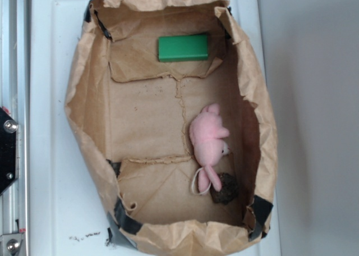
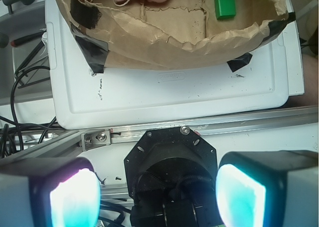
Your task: Grab the pink bunny.
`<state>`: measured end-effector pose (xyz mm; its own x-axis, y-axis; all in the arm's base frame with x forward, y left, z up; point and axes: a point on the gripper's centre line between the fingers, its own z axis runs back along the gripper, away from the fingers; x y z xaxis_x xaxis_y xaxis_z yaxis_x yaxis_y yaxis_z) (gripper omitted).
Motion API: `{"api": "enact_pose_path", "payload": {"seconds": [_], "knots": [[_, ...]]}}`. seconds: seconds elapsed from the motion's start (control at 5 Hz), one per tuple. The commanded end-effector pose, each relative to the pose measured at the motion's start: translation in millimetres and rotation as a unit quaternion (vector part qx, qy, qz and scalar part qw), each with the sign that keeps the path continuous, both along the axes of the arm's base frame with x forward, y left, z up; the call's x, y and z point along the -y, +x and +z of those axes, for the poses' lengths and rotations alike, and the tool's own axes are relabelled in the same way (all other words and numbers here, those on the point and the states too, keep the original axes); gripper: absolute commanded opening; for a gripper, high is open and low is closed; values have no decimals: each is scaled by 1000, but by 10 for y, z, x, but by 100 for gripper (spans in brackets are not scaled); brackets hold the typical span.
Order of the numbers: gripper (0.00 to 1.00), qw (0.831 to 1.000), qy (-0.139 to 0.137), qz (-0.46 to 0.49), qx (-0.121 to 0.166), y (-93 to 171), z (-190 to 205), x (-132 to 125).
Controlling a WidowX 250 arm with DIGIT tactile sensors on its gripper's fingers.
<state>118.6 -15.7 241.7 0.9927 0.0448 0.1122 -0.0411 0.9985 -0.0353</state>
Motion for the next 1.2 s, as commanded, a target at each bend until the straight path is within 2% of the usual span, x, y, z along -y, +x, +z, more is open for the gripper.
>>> {"api": "enact_pose_path", "payload": {"seconds": [0.0,0.2,0.4,0.6,0.8,1.0], "knots": [[100,1000,0,0,0,0,0,0],[100,999,47,18,-3,500,-203,-89],[100,998,59,23,6,1002,-287,-217],[100,996,85,-11,28,1509,-424,-386],[100,988,53,-134,52,1748,-567,-405],[100,988,53,-134,52,1748,-567,-405]]}}
